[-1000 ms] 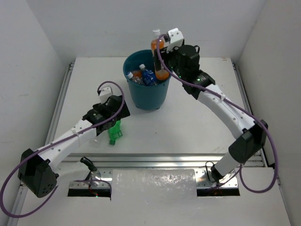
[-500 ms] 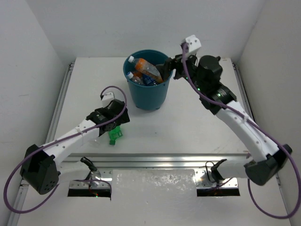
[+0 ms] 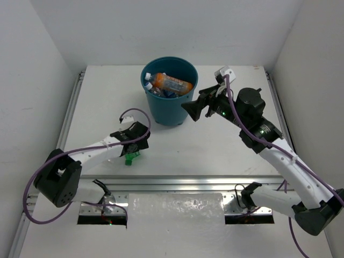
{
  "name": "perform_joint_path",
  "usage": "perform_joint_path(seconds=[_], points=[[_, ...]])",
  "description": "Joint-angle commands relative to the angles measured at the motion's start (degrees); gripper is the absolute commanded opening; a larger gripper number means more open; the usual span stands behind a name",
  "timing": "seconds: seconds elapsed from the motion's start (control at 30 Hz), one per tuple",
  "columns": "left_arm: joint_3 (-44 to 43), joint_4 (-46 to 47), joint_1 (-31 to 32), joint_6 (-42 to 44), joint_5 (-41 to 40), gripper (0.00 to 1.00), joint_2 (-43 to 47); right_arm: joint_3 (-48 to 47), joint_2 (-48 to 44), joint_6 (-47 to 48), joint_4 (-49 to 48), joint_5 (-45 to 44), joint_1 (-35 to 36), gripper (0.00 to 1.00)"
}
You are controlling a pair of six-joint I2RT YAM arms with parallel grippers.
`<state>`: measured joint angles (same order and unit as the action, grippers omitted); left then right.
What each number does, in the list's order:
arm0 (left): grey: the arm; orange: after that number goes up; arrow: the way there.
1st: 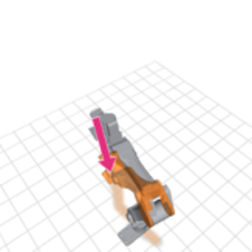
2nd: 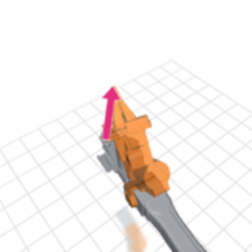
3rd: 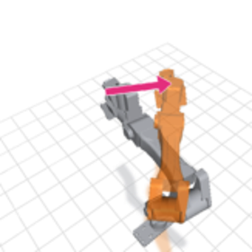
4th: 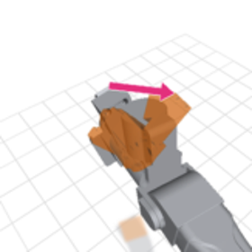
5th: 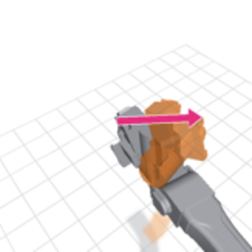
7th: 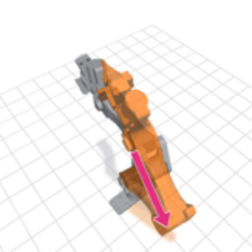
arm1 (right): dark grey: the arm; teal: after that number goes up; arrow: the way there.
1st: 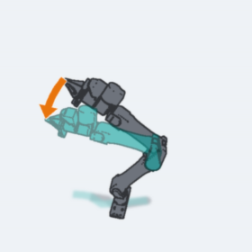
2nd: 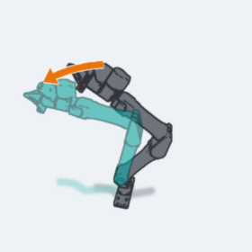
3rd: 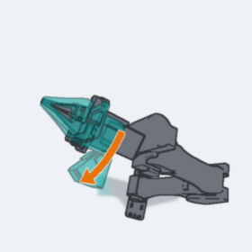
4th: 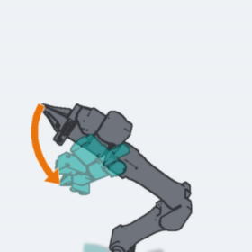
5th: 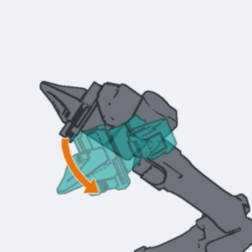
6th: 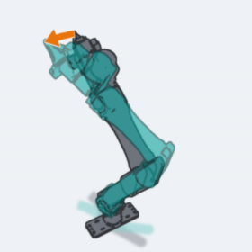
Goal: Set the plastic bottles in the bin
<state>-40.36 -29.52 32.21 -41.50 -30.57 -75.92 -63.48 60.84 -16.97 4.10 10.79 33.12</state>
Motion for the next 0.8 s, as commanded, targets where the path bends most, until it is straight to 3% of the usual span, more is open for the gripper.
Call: perform_joint_path(seconds=[0.0,0.23,0.33,0.37,0.5,0.77], points=[[1.33,4.99,-0.39,-0.34,-0.28,0.88,-2.03,0.55,-2.48,-1.57,-2.25,1.43,0.36,0.99],[3.71,10.62,0.4,0.63,4.37,0.72,-5.91,0.38,-2.56,-1.75,-0.5,0.64,0.54,0.99],[3.01,10.1,2.86,0.28,4.55,0.57,-4.77,0.99,-3.53,-1.66,0.56,-0.85,0.54,0.99],[2.22,9.83,3.73,0.01,4.29,0.42,-4.42,1.34,-3.88,-1.49,0.73,-1.2,0.54,0.99],[-0.77,7.81,9.71,-1.22,2.27,0.18,-3.71,3.36,-5.38,-1.31,1.61,-3.31,0.45,0.99],[-6.92,4.03,14.46,-1.84,1.47,0.01,1.81,6.79,-7.05,-1.04,4.24,-5.86,0.36,0.99]])
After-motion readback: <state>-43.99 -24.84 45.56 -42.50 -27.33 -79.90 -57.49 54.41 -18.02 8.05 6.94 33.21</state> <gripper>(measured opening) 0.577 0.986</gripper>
